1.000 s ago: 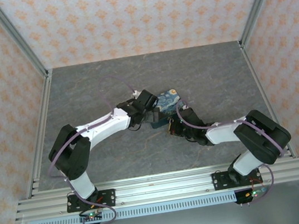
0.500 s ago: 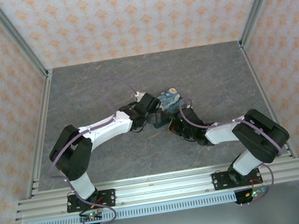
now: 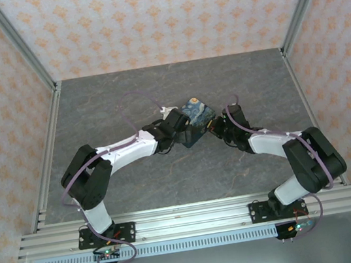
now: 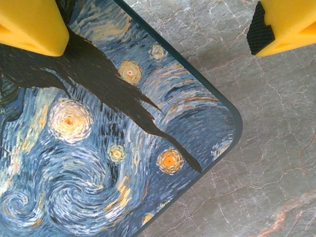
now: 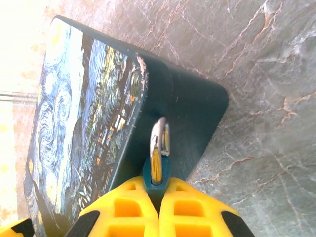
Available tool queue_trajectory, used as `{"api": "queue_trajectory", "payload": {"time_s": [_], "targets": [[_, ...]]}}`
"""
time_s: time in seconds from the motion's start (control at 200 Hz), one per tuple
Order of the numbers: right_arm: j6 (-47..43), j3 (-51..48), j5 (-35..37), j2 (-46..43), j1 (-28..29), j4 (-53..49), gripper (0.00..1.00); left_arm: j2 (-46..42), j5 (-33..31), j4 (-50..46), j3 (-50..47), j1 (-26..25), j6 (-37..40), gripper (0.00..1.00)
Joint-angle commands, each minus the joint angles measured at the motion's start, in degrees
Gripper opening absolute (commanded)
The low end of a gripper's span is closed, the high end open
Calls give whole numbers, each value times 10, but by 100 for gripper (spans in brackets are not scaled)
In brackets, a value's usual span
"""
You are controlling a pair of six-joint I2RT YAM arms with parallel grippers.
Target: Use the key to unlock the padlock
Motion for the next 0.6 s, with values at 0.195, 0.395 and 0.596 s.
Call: {"api": "queue_trajectory", "payload": {"time_s": [0.195,0.395,0.596], "targets": [[-7,-70,-32,-81,-2,-22,0,22,24,-106,-35,-4,12,97],[-5,-132,-15,-141,-3,-51,4,-42,67,-99,-27,-4,11,100],[-23,-139,3,-234,-18,-149,52,-129,90,-113,-9,6,8,100]]}}
